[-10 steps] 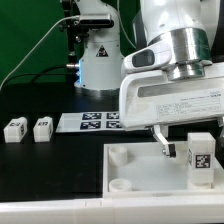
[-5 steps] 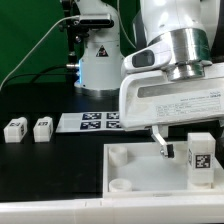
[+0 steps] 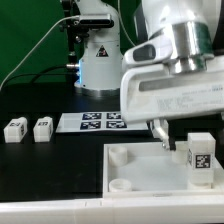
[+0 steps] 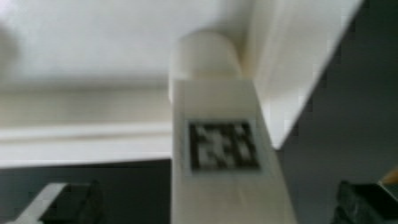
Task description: Assemble one leg
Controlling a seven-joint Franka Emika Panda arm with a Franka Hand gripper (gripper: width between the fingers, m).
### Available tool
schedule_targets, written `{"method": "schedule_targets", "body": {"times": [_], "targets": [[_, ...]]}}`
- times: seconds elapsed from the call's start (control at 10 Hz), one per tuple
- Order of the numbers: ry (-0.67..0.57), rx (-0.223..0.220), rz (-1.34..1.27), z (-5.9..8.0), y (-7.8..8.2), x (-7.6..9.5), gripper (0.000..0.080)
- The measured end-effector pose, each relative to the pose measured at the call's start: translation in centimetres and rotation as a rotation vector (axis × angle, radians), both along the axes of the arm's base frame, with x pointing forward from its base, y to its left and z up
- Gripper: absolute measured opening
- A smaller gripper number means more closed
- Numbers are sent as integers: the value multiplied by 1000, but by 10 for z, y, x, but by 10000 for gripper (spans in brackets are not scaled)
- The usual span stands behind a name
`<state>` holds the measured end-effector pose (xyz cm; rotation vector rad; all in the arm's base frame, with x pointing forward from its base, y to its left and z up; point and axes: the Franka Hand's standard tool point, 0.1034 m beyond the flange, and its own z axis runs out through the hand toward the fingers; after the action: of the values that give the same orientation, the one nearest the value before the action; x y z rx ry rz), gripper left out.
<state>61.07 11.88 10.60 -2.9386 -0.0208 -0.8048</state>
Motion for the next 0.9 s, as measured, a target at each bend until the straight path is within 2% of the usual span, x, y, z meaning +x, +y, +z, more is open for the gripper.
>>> {"method": "schedule_targets", "body": {"times": [0.2,0.3,0.4,0.5,0.6,0.8,0.9], "targets": [[107,27,7,14,5,-2,649],[110,30,2,18,2,3,649],[178,35,2,11,2,0,649],[314,52,5,8,3,-3,649],[395,48,15,8,1,1,649],[539,12,53,2,-2,-5,649],[515,14,50,3,-2,0,649]]}}
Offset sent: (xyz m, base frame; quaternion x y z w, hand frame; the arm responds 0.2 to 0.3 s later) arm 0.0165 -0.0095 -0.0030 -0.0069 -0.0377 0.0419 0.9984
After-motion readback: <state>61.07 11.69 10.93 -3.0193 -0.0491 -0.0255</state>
